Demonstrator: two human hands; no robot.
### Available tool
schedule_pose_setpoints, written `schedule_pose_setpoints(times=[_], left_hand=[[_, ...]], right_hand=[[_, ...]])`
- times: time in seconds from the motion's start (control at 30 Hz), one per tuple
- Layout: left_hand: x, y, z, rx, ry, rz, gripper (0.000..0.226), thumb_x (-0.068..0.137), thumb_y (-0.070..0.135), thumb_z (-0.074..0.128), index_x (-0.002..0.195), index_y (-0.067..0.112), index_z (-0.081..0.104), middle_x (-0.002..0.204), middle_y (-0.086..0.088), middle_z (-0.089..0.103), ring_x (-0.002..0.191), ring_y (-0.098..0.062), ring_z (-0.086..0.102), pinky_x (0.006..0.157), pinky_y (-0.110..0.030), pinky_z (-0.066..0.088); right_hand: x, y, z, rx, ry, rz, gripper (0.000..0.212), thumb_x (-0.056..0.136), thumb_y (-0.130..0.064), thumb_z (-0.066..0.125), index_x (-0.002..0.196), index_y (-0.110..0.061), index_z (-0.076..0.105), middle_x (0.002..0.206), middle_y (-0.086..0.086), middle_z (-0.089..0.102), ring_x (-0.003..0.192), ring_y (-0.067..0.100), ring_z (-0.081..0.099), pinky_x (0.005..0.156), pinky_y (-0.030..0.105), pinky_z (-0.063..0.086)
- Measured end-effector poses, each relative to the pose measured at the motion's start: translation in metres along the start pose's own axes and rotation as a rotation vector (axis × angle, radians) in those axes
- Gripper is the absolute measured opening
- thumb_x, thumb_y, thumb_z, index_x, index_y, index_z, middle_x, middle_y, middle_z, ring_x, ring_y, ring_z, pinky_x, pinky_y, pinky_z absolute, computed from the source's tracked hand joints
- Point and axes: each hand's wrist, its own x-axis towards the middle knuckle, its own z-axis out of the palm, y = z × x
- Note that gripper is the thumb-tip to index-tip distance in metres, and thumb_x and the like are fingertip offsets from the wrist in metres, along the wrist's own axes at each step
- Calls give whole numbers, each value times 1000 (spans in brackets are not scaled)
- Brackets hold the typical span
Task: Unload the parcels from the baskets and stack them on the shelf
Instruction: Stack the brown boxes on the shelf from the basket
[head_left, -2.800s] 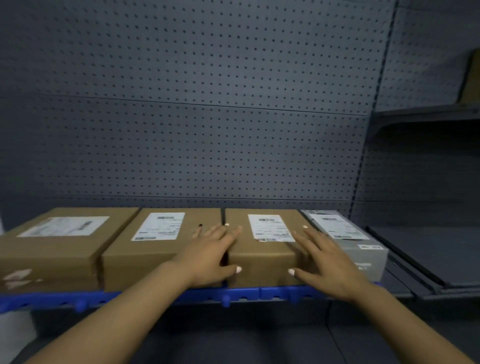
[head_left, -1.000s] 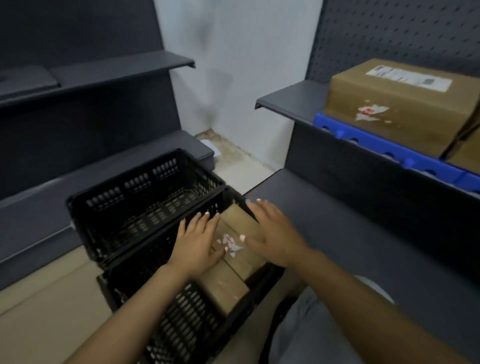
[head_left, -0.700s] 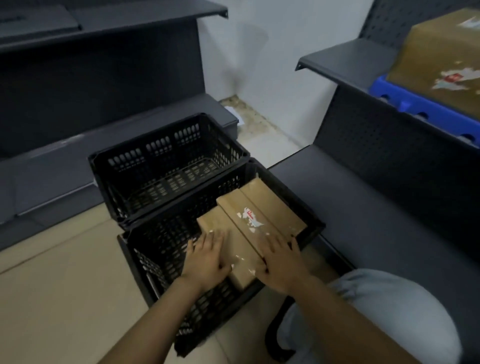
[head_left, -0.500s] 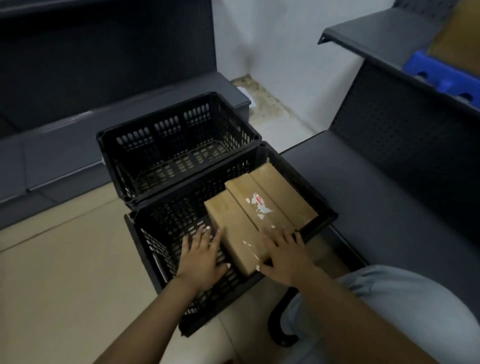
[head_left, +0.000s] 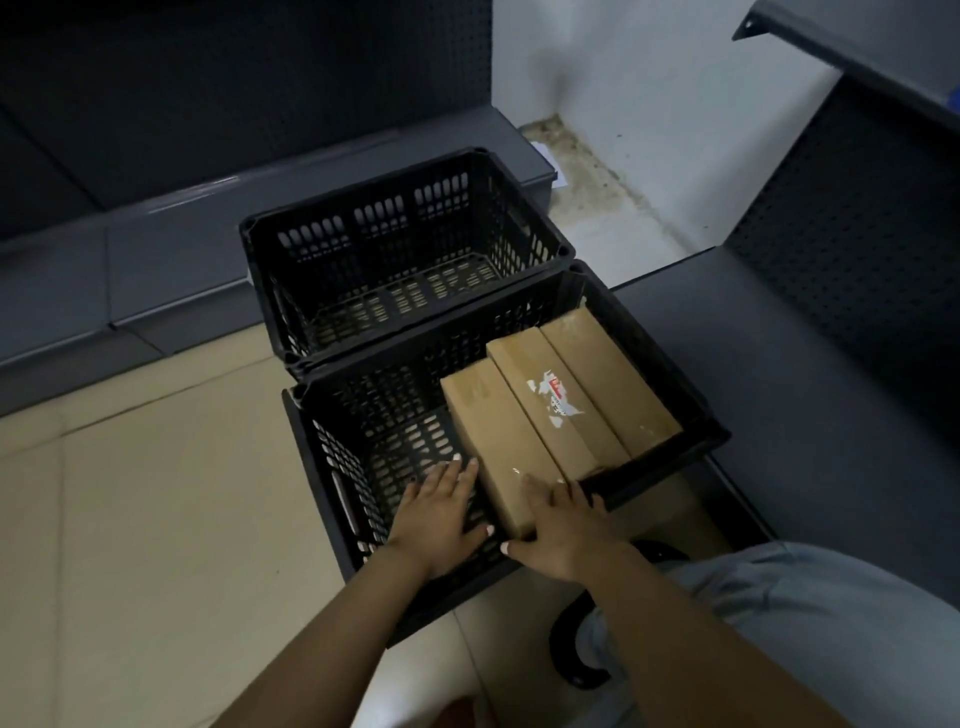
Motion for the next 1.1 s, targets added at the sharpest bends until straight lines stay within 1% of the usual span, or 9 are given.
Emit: schedule_pose_setpoints(times=[0.17, 0.23, 0.37, 0.6, 0.77, 0.87, 0.93, 1.0, 1.1], left_hand=[[14, 11, 4, -29, -22, 43, 78, 92, 59, 40, 148, 43, -12, 161, 2, -4, 148, -22, -2, 118, -48, 9], [16, 15, 4, -22, -27, 74, 73, 94, 59, 37, 146, 48, -12, 161, 6, -4, 148, -21, -3, 117, -49, 9], [18, 16, 5, 45, 5, 44, 70, 92, 66, 30, 146, 47, -11, 160, 10, -2, 148, -25, -2, 117, -51, 3], [3, 5, 8, 67, -48, -21, 88, 79, 82, 24, 147, 43, -17, 160, 9, -6, 146, -34, 3, 117, -48, -1], [-15, -10, 11, 21, -79, -70, 107, 54, 98, 5, 141, 45, -27, 160, 3, -6, 145, -37, 7, 117, -47, 5], [-16, -7, 17, -199, -61, -129, 100, 65, 94, 21, 139, 49, -28, 160, -2, -8, 146, -35, 9, 116, -46, 18], [-10, 3, 18, -304, -71, -174, 102, 73, 86, 36, 142, 46, -26, 159, -1, -18, 146, -35, 9, 115, -47, 24], [0, 20, 17, -301, -91, -238, 106, 75, 83, 39, 145, 38, -25, 155, 0, -30, 145, -38, 9, 113, -48, 26], [14, 50, 12, -298, -84, -354, 111, 77, 82, 38, 147, 24, -27, 152, -7, -36, 143, -42, 11, 110, -50, 29]], right_hand=[[1, 0, -2, -126, 26, 14, 75, 91, -62, 34, 153, -30, 5, 161, 11, 5, 146, 35, -9, 115, 53, -9], [2, 2, -2, -158, 39, 13, 72, 93, -60, 27, 153, -29, 5, 161, 4, 7, 146, 32, -12, 114, 55, -12], [1, 5, -2, -153, 16, 13, 70, 95, -59, 21, 154, -28, -1, 162, -2, 2, 147, 28, -13, 113, 55, -12], [-3, 1, 2, -94, -21, -1, 79, 92, -67, 28, 153, -31, -6, 161, -4, -12, 147, 28, -13, 114, 57, -8], [-7, 9, 0, -77, 5, -12, 88, 88, -71, 35, 152, -30, -9, 160, -1, -16, 146, 27, -15, 115, 57, -8], [-10, 10, 0, -50, 23, -23, 88, 88, -70, 36, 152, -31, -10, 160, 0, -15, 146, 28, -16, 115, 57, -8], [-11, 9, 0, -45, 40, -26, 87, 89, -69, 36, 152, -31, -10, 161, 0, -13, 146, 28, -17, 115, 56, -8], [-12, 10, 0, -46, 55, -29, 85, 90, -68, 36, 152, -31, -9, 161, 0, -13, 146, 28, -17, 115, 57, -7], [-16, 14, -2, -35, 70, -27, 82, 91, -66, 36, 152, -32, -8, 161, 0, -13, 145, 28, -18, 115, 56, -7]])
